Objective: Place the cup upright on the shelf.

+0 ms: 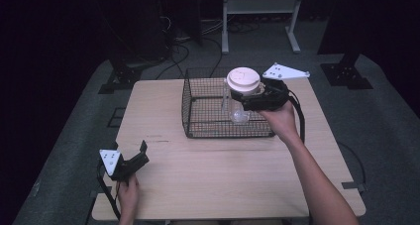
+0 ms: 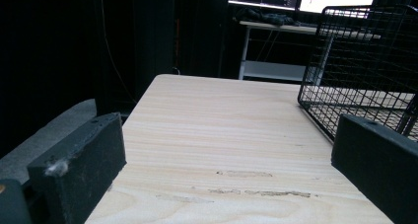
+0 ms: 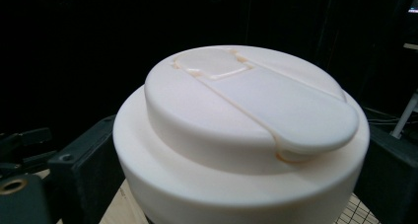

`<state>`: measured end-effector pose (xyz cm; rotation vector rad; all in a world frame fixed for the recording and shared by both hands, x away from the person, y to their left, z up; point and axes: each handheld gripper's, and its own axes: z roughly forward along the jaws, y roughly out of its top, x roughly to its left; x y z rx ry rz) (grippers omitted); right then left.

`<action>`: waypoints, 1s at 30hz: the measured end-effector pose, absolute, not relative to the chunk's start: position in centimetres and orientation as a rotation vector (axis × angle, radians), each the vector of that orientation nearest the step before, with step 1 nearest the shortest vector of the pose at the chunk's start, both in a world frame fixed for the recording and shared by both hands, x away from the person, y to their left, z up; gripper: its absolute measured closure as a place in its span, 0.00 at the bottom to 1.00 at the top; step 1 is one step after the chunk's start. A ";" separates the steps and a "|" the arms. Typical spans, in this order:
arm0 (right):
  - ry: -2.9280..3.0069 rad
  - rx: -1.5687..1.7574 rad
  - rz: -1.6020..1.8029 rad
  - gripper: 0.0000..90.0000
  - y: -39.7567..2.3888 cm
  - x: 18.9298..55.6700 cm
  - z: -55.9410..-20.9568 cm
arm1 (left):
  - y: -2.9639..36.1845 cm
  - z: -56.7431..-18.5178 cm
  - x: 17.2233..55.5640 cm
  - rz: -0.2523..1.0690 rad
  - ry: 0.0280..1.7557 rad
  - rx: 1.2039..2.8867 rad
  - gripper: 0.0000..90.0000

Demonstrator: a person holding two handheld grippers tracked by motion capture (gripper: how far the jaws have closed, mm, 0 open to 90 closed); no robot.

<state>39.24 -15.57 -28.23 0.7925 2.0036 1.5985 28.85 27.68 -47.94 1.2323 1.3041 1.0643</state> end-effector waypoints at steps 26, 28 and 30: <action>2.001 0.842 1.553 0.05 -13.1 45.1 -29.8 | 27.8 -48.0 28.8 1.061 1.300 1.230 0.00; 2.009 0.840 1.546 0.05 -12.9 45.5 -30.1 | 27.8 -47.9 28.8 1.061 1.300 1.231 0.00; 2.013 0.843 1.543 0.05 -12.7 45.7 -30.3 | 27.7 -47.9 28.8 1.060 1.300 1.230 0.00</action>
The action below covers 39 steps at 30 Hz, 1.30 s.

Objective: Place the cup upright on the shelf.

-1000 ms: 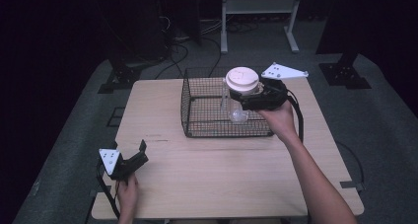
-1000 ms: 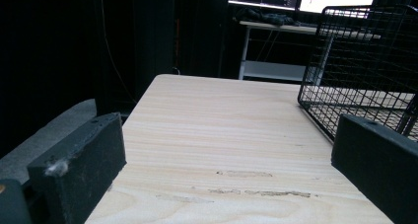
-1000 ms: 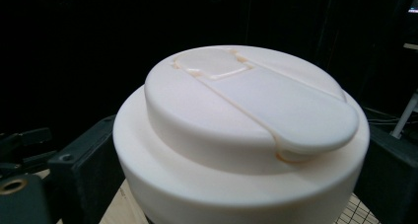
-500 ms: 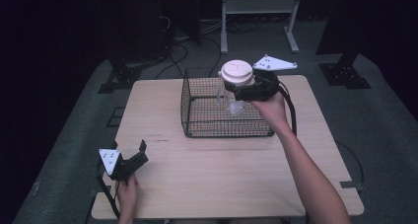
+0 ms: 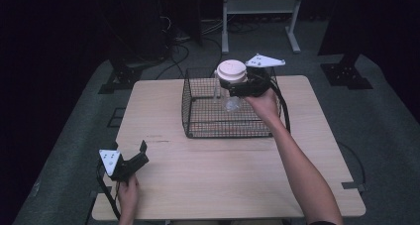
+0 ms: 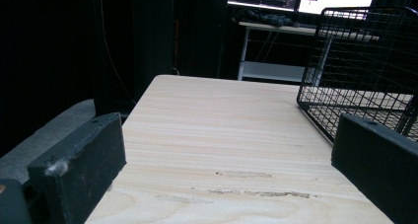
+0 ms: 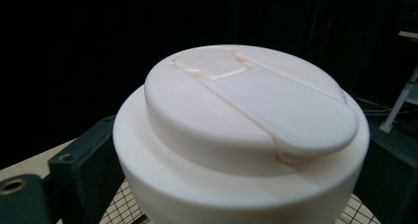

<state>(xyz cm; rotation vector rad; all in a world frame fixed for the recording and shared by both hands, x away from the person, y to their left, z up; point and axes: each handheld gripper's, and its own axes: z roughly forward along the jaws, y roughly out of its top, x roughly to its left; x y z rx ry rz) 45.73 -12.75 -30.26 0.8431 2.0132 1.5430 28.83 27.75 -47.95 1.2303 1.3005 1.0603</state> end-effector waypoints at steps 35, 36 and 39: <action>2.083 0.986 1.472 0.05 -10.8 51.3 -36.6 | 27.8 -48.0 28.8 1.054 1.299 1.225 0.00; 2.083 0.986 1.472 0.05 -10.8 51.3 -36.6 | 27.8 -48.0 28.8 1.054 1.299 1.225 0.00; 2.097 0.993 1.461 0.05 -10.9 51.5 -36.9 | 27.8 -48.0 28.8 1.054 1.299 1.224 0.00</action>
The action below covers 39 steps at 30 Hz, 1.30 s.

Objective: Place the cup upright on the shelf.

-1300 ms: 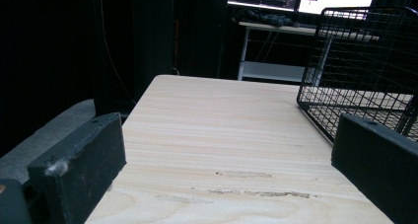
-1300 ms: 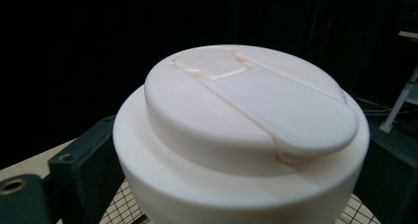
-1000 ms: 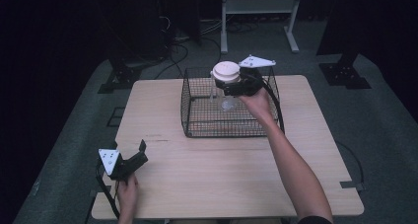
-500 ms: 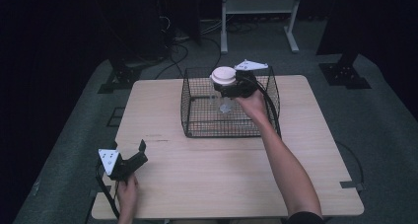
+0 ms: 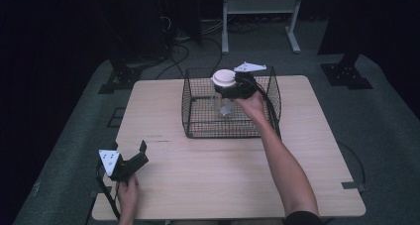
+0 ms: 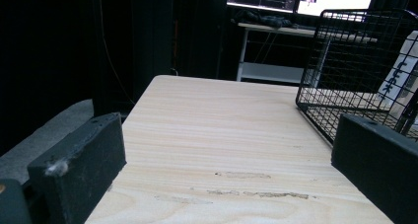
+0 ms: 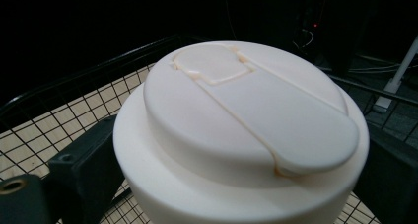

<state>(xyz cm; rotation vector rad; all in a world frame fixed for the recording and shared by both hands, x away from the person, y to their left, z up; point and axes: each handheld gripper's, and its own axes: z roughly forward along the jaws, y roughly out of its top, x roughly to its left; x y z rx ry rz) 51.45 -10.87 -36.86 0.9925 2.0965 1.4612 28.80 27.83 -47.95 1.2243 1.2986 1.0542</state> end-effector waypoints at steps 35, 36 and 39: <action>2.189 0.992 1.369 0.04 -12.0 51.2 -37.6 | 27.7 -47.9 28.8 1.059 1.298 1.232 0.00; 2.189 0.994 1.369 0.04 -12.1 51.2 -37.6 | 27.7 -47.9 28.8 1.058 1.298 1.231 0.00; 2.188 0.995 1.367 0.04 -12.0 51.2 -37.6 | 27.7 -48.0 28.8 1.058 1.297 1.231 0.00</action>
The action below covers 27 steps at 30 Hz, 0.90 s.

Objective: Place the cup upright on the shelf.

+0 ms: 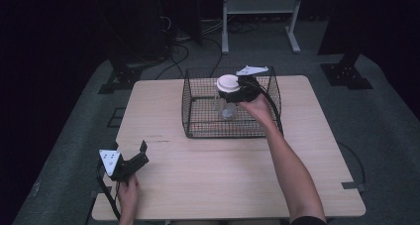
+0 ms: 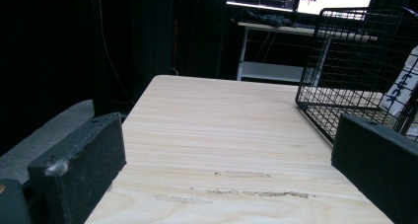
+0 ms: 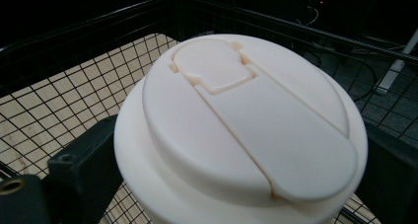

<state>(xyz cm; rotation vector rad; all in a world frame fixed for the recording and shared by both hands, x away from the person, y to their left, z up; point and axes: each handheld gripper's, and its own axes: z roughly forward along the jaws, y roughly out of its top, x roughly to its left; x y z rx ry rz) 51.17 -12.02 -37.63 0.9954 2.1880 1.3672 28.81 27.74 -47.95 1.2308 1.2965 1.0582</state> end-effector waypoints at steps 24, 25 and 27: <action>2.120 1.012 1.406 0.00 -13.0 50.5 -36.7 | 27.7 -47.9 28.8 1.060 1.292 1.235 0.00; 2.116 1.012 1.430 0.00 -13.1 50.4 -36.5 | 27.7 -47.9 28.8 1.060 1.291 1.235 0.00; 2.109 1.010 1.438 0.00 -13.1 50.3 -36.4 | 27.7 -47.9 28.8 1.059 1.291 1.236 0.00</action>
